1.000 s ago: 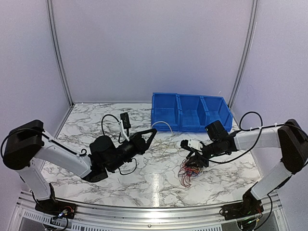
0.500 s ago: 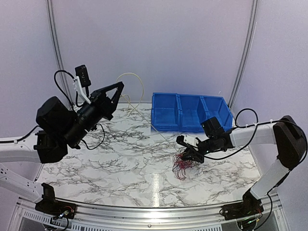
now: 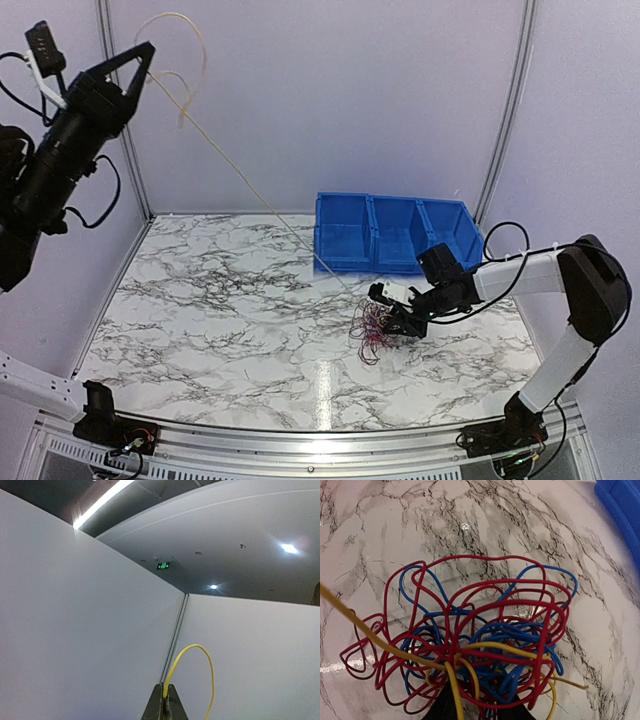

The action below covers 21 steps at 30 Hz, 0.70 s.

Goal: Untangle the cables

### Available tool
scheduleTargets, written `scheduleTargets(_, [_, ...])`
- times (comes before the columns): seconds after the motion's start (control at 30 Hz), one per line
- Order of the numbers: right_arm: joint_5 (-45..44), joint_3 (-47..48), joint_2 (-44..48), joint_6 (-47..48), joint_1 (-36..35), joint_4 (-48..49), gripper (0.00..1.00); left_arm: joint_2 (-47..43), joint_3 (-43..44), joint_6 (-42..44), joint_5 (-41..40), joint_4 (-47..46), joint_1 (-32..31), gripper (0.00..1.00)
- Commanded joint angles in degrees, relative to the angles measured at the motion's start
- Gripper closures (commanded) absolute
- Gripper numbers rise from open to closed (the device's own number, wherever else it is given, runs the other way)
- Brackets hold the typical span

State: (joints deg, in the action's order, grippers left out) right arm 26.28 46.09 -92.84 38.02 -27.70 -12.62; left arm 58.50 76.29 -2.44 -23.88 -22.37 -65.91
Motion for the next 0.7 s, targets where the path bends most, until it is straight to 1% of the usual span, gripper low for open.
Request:
scheduleTargets(0.0, [-3.75,0.09,-0.63,-0.53,1.93,-4.43,0.74,-2.38,3.15,3.81,-1.70,0.01,0.10,1.00])
scheduleTargets(0.13, [-3.81,0.09,-0.31,-0.62,3.22,-4.43,0.76,-2.79,4.64,5.33,-2.92,1.71,0.08,1.00])
scheduleTargets(0.23, [-4.74,0.25,-0.90,-0.71,3.91,-4.59,0.81,-3.12,10.12,6.96,-3.28,4.52,0.08,1.00])
scheduleTargets(0.27, [-5.03,0.41,-1.12,-0.81,4.13,-4.72,0.84,-3.06,12.56,7.25,-3.14,6.01,0.08,1.00])
scheduleTargets(0.33, [-5.57,0.87,-1.44,-1.26,4.51,-5.01,0.96,-2.36,17.86,7.33,-2.98,9.63,0.08,1.00])
scheduleTargets(0.37, [-6.11,1.07,-1.59,-1.47,4.67,-4.97,0.99,-1.82,20.82,7.28,-3.23,12.01,0.08,1.00])
scheduleTargets(0.4, [-7.16,1.17,-1.64,-2.07,4.72,-4.84,1.00,-1.26,23.25,7.27,-3.04,14.58,0.08,1.00])
scheduleTargets(0.5, [-9.36,1.39,-1.58,-2.84,5.19,-4.39,1.00,-0.89,27.80,6.92,-3.21,17.95,0.08,1.00])
scheduleTargets(0.67, [-12.85,1.78,-2.52,-3.81,6.17,-4.52,1.00,-2.31,30.71,7.64,-5.45,19.60,0.08,1.00])
